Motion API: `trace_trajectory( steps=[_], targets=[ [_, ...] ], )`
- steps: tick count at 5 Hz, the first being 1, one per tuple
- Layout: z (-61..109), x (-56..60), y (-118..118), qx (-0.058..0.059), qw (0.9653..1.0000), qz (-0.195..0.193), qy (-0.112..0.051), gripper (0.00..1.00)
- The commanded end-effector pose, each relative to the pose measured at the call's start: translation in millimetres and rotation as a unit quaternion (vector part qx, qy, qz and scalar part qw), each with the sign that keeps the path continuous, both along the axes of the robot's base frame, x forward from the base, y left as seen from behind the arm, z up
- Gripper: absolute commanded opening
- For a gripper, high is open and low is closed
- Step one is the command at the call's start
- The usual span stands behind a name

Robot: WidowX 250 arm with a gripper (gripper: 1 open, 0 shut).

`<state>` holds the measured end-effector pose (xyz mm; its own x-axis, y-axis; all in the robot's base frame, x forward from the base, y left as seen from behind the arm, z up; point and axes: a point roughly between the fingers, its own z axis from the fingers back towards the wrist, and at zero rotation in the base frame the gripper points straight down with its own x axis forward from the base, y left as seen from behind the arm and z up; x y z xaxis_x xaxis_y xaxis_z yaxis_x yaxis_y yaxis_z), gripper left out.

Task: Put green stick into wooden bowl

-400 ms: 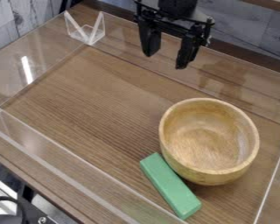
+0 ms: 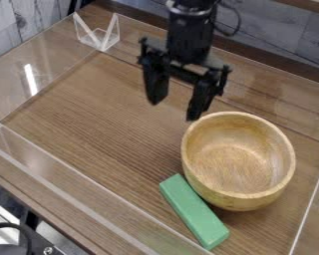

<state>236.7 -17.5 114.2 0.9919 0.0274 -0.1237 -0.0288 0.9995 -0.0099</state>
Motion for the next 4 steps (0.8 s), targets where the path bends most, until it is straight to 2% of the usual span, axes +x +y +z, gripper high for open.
trace_trajectory(
  steps=[1,2,3,4],
  targets=[
    [13.0,-20.9,-7,0.0,0.999,0.015,-0.042,1.0],
    [10.8,-33.9,-13,0.0,0.9988,0.026,-0.042,1.0],
    [4.1,-39.3,-16,-0.001,0.9988,0.031,-0.038,1.0],
    [-4.9,-46.9,-24,-0.006,0.9979,0.047,-0.044,1.0]
  ],
)
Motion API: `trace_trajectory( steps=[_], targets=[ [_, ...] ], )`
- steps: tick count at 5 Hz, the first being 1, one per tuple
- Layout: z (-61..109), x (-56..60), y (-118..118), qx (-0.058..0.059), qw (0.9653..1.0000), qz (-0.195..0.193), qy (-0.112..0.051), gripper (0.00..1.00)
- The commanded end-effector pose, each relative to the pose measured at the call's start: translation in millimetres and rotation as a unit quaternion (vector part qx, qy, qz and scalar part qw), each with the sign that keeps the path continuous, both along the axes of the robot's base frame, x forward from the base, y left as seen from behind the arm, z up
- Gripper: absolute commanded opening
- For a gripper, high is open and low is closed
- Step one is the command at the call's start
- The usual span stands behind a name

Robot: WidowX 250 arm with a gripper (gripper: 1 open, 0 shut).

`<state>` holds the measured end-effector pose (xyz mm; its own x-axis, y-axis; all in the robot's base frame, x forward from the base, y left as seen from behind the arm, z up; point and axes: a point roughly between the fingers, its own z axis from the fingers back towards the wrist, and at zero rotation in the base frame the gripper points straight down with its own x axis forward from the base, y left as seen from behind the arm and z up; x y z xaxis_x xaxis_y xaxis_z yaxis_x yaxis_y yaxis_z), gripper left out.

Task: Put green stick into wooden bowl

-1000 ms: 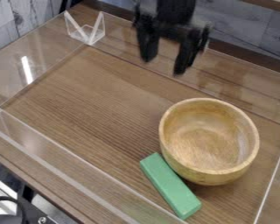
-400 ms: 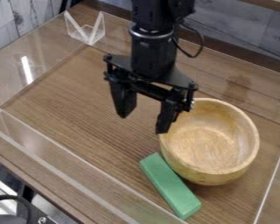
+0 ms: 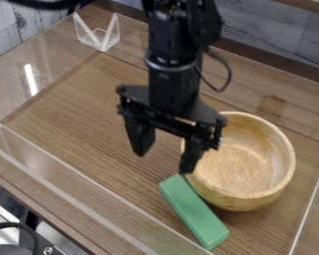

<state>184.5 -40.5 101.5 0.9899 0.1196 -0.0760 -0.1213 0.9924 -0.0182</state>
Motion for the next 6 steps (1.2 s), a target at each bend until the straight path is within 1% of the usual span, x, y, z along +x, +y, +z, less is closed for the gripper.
trace_trajectory(
  steps=[1,2,3,4,5,6],
  targets=[
    [-3.8,-2.1,-11,-0.008,0.9994,0.02,-0.026,1.0],
    [-18.1,-6.1,-21,-0.014,0.997,0.069,-0.032,1.0],
    [-32.9,-4.9,-28,-0.019,0.9902,0.132,-0.04,1.0],
    [-46.4,-1.0,-34,-0.024,0.9784,0.201,-0.043,1.0],
    [-60.7,3.2,-38,-0.021,0.972,0.23,-0.042,1.0],
    [-69.4,5.7,-45,-0.02,0.9687,0.244,-0.04,1.0]
  ],
)
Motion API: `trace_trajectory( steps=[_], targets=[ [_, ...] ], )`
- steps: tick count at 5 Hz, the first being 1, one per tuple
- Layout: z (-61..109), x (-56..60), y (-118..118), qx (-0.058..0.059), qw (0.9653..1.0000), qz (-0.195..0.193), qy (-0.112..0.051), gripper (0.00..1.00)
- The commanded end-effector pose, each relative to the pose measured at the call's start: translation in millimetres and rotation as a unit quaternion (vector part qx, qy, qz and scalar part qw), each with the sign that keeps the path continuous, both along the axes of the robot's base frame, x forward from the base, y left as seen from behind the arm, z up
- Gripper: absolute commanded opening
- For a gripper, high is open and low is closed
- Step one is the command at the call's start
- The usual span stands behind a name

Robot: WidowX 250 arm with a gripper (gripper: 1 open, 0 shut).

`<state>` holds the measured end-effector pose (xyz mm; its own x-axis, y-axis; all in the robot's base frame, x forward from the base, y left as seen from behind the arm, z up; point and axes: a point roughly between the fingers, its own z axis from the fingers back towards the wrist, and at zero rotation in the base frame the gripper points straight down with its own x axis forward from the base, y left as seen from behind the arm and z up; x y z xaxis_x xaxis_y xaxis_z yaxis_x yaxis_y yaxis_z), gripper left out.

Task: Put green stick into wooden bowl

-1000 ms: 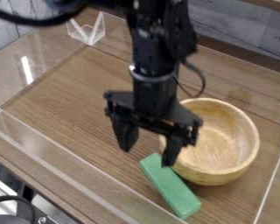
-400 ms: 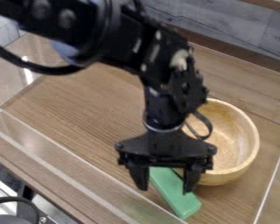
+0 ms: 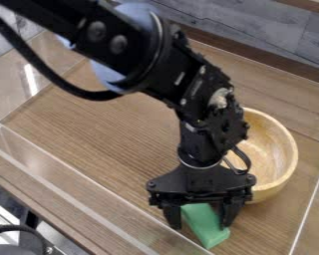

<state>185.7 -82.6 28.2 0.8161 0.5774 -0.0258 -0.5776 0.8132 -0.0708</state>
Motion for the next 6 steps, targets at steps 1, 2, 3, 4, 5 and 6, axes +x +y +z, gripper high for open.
trace_trajectory(
  steps=[1,2,3,4,5,6],
  targets=[
    [-0.5,6.8,-4,0.0,1.0,0.008,-0.005,1.0],
    [-1.6,7.1,-1,0.003,0.9999,0.014,0.001,1.0],
    [-3.1,7.2,2,0.007,0.9998,0.02,0.006,1.0],
    [-3.8,6.9,5,0.01,0.9996,0.026,0.011,1.0],
    [-4.2,7.1,6,0.012,0.9993,0.032,0.016,1.0],
    [-4.4,6.7,7,0.014,0.999,0.037,0.022,1.0]
  ],
)
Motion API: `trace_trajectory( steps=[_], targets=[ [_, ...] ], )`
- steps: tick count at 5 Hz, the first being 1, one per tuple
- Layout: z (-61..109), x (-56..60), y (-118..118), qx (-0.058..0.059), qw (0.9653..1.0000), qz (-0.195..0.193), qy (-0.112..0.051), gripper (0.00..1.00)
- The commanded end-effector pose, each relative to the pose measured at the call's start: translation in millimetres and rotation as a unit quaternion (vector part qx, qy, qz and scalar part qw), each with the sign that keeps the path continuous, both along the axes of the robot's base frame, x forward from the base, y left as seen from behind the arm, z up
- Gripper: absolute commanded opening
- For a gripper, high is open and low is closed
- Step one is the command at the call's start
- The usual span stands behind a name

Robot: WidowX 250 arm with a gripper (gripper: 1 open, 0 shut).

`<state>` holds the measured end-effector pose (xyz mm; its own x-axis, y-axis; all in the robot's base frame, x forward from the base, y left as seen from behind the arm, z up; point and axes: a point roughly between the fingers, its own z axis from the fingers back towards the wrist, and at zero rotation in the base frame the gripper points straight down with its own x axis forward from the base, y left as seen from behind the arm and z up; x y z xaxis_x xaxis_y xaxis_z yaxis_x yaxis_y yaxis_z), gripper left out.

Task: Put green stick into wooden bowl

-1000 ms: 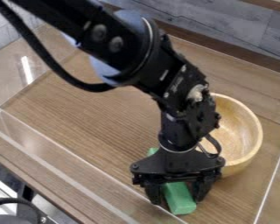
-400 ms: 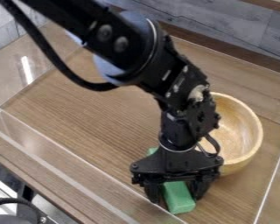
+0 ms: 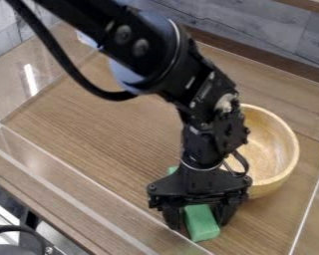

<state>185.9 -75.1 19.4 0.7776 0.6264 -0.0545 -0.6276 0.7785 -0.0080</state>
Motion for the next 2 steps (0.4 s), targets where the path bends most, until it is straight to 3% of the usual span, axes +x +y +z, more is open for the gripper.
trace_trajectory(
  steps=[1,2],
  targets=[
    [4.0,5.6,-0.2,0.0,0.9999,0.012,-0.003,1.0],
    [4.1,4.9,-0.4,0.002,0.9999,0.016,0.003,1.0]
  ],
)
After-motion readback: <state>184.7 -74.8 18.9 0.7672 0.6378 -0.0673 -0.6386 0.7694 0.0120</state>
